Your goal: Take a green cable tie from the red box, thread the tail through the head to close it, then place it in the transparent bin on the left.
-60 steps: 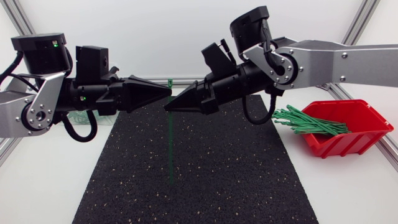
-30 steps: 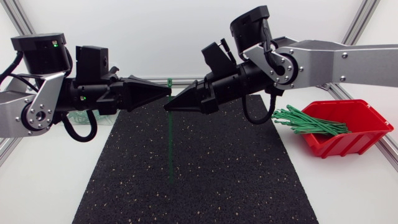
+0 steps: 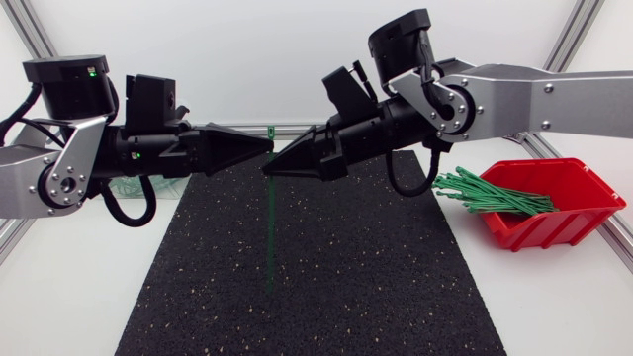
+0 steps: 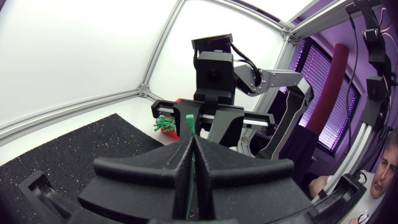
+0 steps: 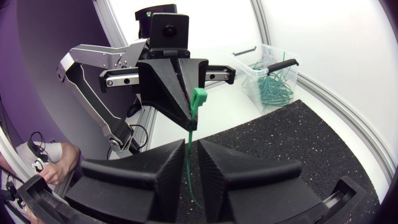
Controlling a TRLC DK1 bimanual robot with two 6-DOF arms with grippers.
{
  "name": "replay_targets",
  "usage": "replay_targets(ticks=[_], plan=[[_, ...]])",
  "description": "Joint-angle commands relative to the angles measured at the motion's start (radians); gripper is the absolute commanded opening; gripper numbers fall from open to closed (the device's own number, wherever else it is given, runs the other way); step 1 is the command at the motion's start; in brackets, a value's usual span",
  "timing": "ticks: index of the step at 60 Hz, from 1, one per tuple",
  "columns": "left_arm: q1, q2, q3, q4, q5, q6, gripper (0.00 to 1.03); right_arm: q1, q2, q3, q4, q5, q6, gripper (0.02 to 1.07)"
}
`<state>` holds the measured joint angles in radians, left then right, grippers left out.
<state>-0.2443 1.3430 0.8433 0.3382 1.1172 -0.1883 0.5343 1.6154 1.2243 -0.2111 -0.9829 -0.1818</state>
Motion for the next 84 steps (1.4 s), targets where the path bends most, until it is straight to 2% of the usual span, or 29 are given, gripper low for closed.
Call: replay_targets(ticks=[1,14,24,35,46,57,67,72,74,77,84], plan=[[0.005,0.021,0.007,-0.013,-0.003,-0.033,0.04,-0.019,-0.023,-0.028,-0.022,0.007,-0.025,0.51],[0.016,0.021,0.057,-0.131,-0.014,-0.030,0.04,-0.017,-0.072,-0.069,-0.093,0.112,-0.136,0.71],[0.053,0.015,0.085,-0.223,-0.014,-0.017,0.03,-0.017,-0.124,-0.086,-0.155,0.187,-0.188,0.87],[0.069,0.007,0.096,-0.300,0.013,0.016,0.03,0.021,-0.178,-0.123,-0.201,0.374,-0.229,1.02],[0.062,0.013,0.103,-0.317,0.013,0.021,0.03,0.046,-0.252,-0.172,-0.235,0.475,-0.346,1.02],[0.037,0.051,0.140,-0.381,0.015,0.082,0.03,0.053,-0.293,-0.221,-0.257,0.593,-0.479,1.02],[0.025,0.107,0.169,-0.392,-0.019,0.089,0.03,0.085,-0.304,-0.252,-0.295,0.676,-0.640,1.02],[0.023,0.166,0.220,-0.475,-0.019,0.110,0.03,0.105,-0.328,-0.304,-0.234,0.721,-0.713,1.02],[0.025,0.189,0.235,-0.504,-0.017,0.141,0.03,0.122,-0.338,-0.336,-0.189,0.782,-0.745,1.02],[0.030,0.212,0.249,-0.513,-0.016,0.159,0.03,0.155,-0.338,-0.367,-0.143,0.869,-0.771,1.02],[0.025,0.249,0.273,-0.538,0.004,0.162,0.03,0.193,-0.342,-0.398,-0.056,0.938,-0.843,1.02]])
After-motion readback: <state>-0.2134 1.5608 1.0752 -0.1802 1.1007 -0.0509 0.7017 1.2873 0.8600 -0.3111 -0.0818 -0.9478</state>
